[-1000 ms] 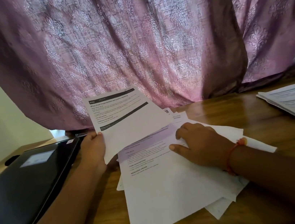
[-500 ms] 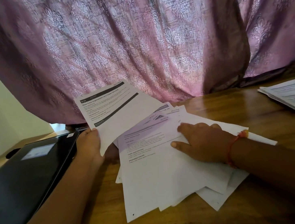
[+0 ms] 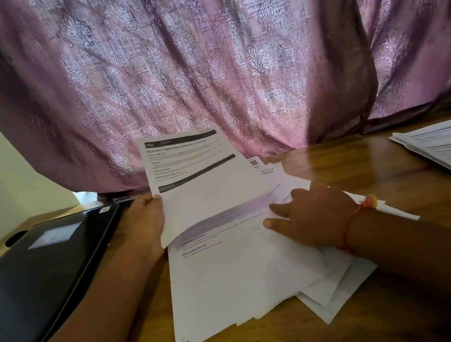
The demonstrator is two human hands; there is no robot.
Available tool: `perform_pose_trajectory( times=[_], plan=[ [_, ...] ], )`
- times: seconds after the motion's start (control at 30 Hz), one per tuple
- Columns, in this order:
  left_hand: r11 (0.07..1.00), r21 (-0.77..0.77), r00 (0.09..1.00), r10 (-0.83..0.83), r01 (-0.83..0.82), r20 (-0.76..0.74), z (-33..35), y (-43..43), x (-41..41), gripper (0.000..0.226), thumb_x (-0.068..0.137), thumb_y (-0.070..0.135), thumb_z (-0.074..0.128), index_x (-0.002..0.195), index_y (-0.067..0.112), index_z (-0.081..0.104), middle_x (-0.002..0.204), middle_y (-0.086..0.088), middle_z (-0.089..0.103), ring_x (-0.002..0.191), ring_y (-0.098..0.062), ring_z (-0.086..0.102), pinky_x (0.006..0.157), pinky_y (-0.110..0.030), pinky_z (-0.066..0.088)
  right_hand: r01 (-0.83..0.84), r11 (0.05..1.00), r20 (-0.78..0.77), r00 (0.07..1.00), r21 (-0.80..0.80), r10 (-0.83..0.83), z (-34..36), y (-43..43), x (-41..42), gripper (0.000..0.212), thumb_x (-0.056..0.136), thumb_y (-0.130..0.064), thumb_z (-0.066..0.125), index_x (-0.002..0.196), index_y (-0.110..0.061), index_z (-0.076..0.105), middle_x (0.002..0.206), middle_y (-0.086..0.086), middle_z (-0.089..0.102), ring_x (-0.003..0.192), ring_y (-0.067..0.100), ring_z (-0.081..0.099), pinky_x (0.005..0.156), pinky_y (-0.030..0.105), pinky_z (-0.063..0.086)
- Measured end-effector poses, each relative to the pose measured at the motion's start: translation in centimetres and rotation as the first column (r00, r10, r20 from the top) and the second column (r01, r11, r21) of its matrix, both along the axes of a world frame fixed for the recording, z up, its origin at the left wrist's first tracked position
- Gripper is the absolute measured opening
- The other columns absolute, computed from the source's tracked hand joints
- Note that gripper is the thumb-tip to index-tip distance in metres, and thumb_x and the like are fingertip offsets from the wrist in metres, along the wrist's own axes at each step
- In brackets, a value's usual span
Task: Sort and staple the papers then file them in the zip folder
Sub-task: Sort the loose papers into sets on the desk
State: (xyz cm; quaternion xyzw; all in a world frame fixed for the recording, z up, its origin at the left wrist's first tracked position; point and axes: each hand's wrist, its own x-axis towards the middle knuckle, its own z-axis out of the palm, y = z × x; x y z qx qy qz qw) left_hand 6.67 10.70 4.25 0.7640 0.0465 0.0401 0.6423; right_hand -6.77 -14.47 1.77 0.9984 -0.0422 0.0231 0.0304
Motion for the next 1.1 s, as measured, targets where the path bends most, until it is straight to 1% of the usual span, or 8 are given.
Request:
perform_pose_trajectory(
  times=[0.1,0.2,0.3,0.5,0.67,0.83,0.93,1.1],
  plan=[
    [0.996,0.091,1.0,-0.023,0.022,0.011,-0.3,-0.1,0.1,0.014,0.09,0.045,0.056,0.09,0.043,0.07,0.098,0.002,0.075,0.083,-0.027,0.073,0.073,-0.047,0.063,0.037,0.996,0.044,0.998,0.082,-0.04,0.1,-0.1,-0.1,0.094,0.077,-0.085,-0.006,0.136,-0.035,0.048,0.132,0.013,0.053,0.121,0.034,0.047,0.099,0.039,0.037],
    [0.986,0.162,0.998,-0.047,0.041,0.035,0.1,-1.2,-1.3,0.017,0.105,0.031,0.05,0.105,0.026,0.066,0.099,0.002,0.067,0.076,-0.016,0.061,0.058,-0.026,0.048,0.061,0.998,0.22,0.974,0.018,-0.063,0.0,-1.0,0.1,0.048,0.098,-0.056,0.031,0.135,-0.03,0.046,0.129,0.008,0.058,0.115,0.031,0.054,0.097,0.037,0.043],
    [0.98,0.191,0.995,-0.072,0.058,0.065,-0.5,-1.7,-1.3,0.027,0.108,0.021,0.045,0.126,0.01,0.062,0.112,-0.005,0.062,0.074,-0.012,0.052,0.056,-0.023,0.039,0.149,0.988,0.15,0.976,0.052,-0.155,0.6,-2.1,0.3,0.05,0.095,-0.059,0.04,0.127,-0.024,0.053,0.136,0.008,0.053,0.123,0.029,0.049,0.1,0.037,0.041],
    [0.98,0.18,0.993,-0.096,0.081,0.073,-0.7,-1.7,-1.2,0.027,0.108,0.018,0.047,0.129,0.008,0.061,0.117,-0.003,0.064,0.082,-0.015,0.057,0.067,-0.027,0.049,0.186,0.949,0.132,0.965,0.254,-0.225,1.3,-3.4,0.5,0.064,0.083,-0.063,0.062,0.132,-0.024,0.05,0.132,0.003,0.056,0.12,0.026,0.053,0.093,0.032,0.043],
    [0.983,0.167,0.996,-0.083,0.074,0.043,-0.7,-1.6,-1.1,0.027,0.107,0.021,0.048,0.129,0.01,0.06,0.119,-0.008,0.065,0.079,-0.014,0.058,0.057,-0.025,0.045,0.231,0.939,0.119,0.956,0.255,-0.268,1.0,-4.7,1.0,0.09,0.067,-0.081,0.055,0.145,-0.04,0.037,0.137,0.0,0.055,0.123,0.027,0.051,0.1,0.04,0.046],
    [0.975,0.212,0.992,-0.085,0.064,0.092,-0.7,-1.7,-1.2,0.029,0.108,0.017,0.047,0.132,0.007,0.061,0.123,-0.008,0.063,0.076,-0.012,0.054,0.059,-0.023,0.042,0.24,0.857,0.099,0.943,0.455,-0.317,-1.0,-7.6,3.2,0.106,0.037,-0.087,0.055,0.127,-0.03,0.057,0.116,-0.003,0.066,0.098,0.019,0.062,0.083,0.037,0.056],
    [0.973,0.22,0.993,-0.086,0.066,0.082,-0.7,-1.6,-1.2,0.028,0.107,0.017,0.048,0.13,0.007,0.062,0.123,-0.011,0.064,0.081,-0.018,0.057,0.066,-0.026,0.047,0.23,0.81,0.105,0.936,0.54,-0.336,0.1,-6.7,1.9,0.079,0.064,-0.065,0.076,0.128,-0.021,0.058,0.121,0.002,0.064,0.1,0.019,0.06,0.082,0.029,0.05],
    [0.967,0.248,0.994,-0.082,0.063,0.069,-0.6,-1.4,-1.1,0.029,0.107,0.021,0.05,0.131,0.009,0.061,0.127,-0.01,0.064,0.102,-0.029,0.061,0.09,-0.039,0.054,0.239,0.81,0.16,0.913,0.536,-0.375,0.9,-7.3,1.0,0.037,0.087,-0.036,0.072,0.118,-0.018,0.064,0.112,0.005,0.064,0.091,0.021,0.057,0.077,0.029,0.047]
  ],
)
